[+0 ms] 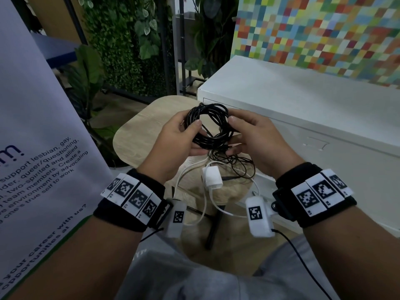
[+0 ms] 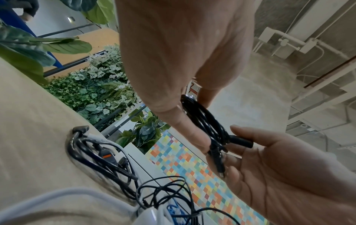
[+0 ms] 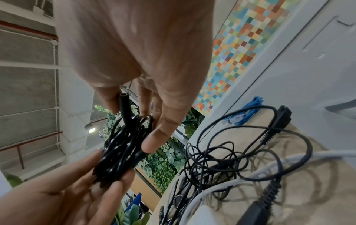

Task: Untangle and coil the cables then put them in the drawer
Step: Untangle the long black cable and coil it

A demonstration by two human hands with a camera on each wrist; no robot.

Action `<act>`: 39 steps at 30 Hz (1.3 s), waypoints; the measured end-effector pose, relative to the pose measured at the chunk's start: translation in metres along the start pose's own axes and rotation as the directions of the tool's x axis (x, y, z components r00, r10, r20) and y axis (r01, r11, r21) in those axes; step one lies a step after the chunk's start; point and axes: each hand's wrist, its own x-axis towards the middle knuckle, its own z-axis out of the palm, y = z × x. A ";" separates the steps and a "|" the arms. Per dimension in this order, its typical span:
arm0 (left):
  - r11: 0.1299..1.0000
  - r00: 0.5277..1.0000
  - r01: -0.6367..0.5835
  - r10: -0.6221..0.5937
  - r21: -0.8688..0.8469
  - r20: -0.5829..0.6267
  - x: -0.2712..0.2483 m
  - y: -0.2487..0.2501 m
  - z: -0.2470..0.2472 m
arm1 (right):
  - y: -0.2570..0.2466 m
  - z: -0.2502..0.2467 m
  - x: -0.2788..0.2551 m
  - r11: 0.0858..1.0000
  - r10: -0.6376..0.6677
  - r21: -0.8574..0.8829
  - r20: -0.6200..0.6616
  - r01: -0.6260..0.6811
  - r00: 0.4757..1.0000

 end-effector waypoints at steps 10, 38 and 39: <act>0.996 0.992 0.090 -0.091 0.017 0.082 0.020 -0.004 0.008 | -0.005 -0.014 0.009 0.998 0.030 -0.049 0.000 -0.030 1.000; 0.999 0.995 0.043 -0.045 0.019 0.086 0.054 -0.002 0.015 | -0.018 -0.022 0.035 0.990 0.130 -0.052 0.020 -0.128 0.991; 0.998 0.996 0.049 -0.053 0.048 0.078 0.058 -0.002 0.016 | -0.019 -0.021 0.039 0.989 0.132 -0.071 0.004 -0.131 0.991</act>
